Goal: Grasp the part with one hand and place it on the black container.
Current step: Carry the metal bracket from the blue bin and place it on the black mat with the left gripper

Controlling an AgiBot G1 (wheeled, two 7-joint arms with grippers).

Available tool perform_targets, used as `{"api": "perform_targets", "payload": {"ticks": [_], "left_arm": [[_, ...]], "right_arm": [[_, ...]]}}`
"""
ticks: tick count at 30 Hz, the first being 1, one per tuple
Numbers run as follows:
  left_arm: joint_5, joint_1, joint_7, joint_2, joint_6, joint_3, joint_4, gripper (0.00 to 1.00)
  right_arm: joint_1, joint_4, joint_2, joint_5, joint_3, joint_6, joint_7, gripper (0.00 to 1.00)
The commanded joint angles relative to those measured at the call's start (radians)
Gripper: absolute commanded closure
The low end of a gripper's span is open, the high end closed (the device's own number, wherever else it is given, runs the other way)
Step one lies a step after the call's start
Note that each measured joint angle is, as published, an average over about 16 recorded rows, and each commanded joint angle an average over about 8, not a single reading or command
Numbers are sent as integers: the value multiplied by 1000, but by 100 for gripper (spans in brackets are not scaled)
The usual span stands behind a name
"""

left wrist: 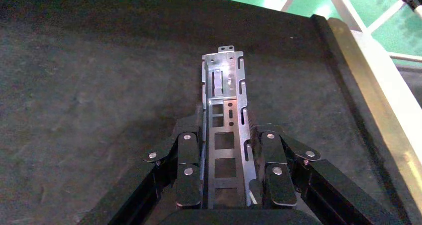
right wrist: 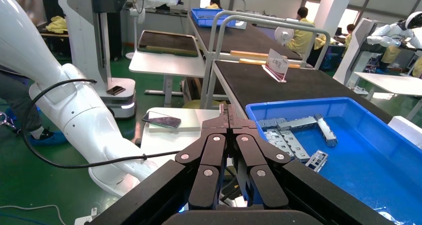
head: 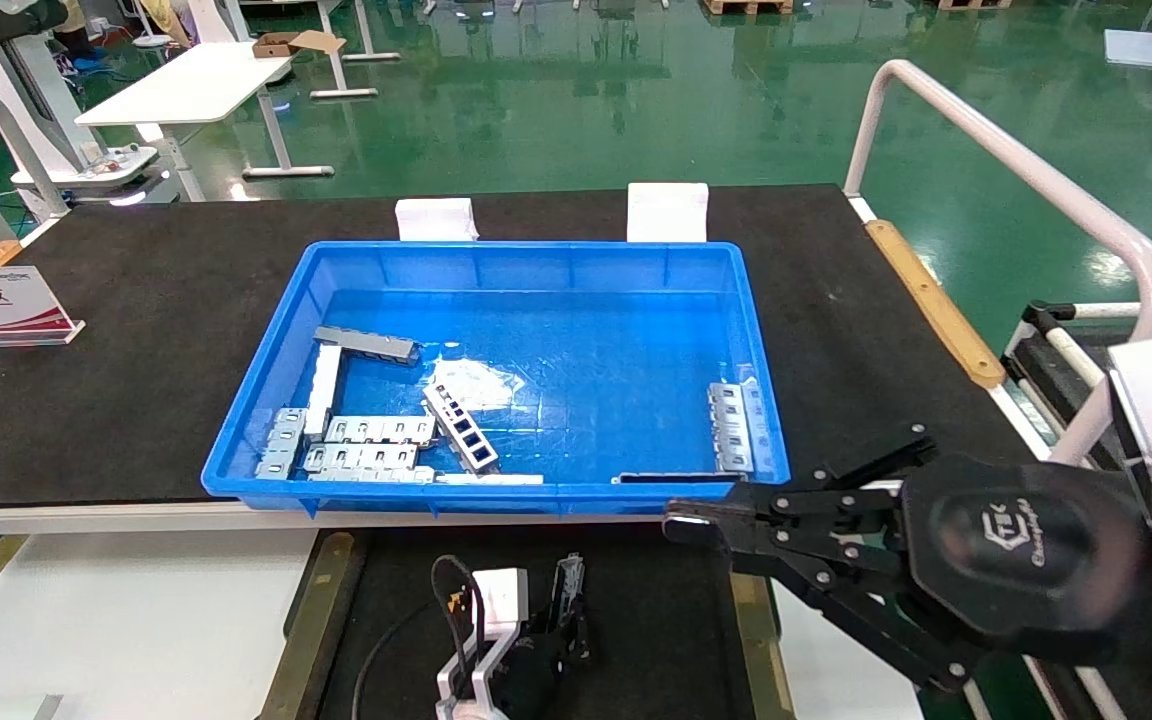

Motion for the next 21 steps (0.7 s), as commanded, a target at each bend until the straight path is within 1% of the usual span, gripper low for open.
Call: {"api": "perform_targets", "payload": {"ticks": [1, 4, 5, 6, 7, 12, 13, 14, 15, 21], "left_arm": [[7, 2, -4, 1, 0, 0, 7, 100], [14, 5, -10, 2, -4, -1, 14, 99], [16, 6, -13, 3, -5, -1, 17, 97], [17, 7, -15, 4, -6, 0, 19, 92], [19, 8, -18, 4, -7, 0, 22, 81], [22, 10, -31, 8, -11, 3, 33, 21], [22, 11, -33, 9, -12, 4, 34, 10], [22, 11, -35, 9, -12, 5, 36, 2], [22, 10, -38, 10, -12, 7, 37, 0], [19, 7, -49, 10, -14, 15, 42, 0]], "right_arm": [[0, 0, 0, 0, 0, 0, 0, 100], [0, 0, 0, 0, 0, 0, 0, 99], [0, 0, 0, 0, 0, 0, 0, 96], [0, 0, 0, 0, 0, 0, 0, 89], [0, 0, 0, 0, 0, 0, 0, 76], [0, 0, 0, 0, 0, 0, 0, 15], [0, 0, 0, 0, 0, 0, 0, 6], [0, 0, 0, 0, 0, 0, 0, 0], [0, 0, 0, 0, 0, 0, 0, 0], [0, 0, 0, 0, 0, 0, 0, 0]]}}
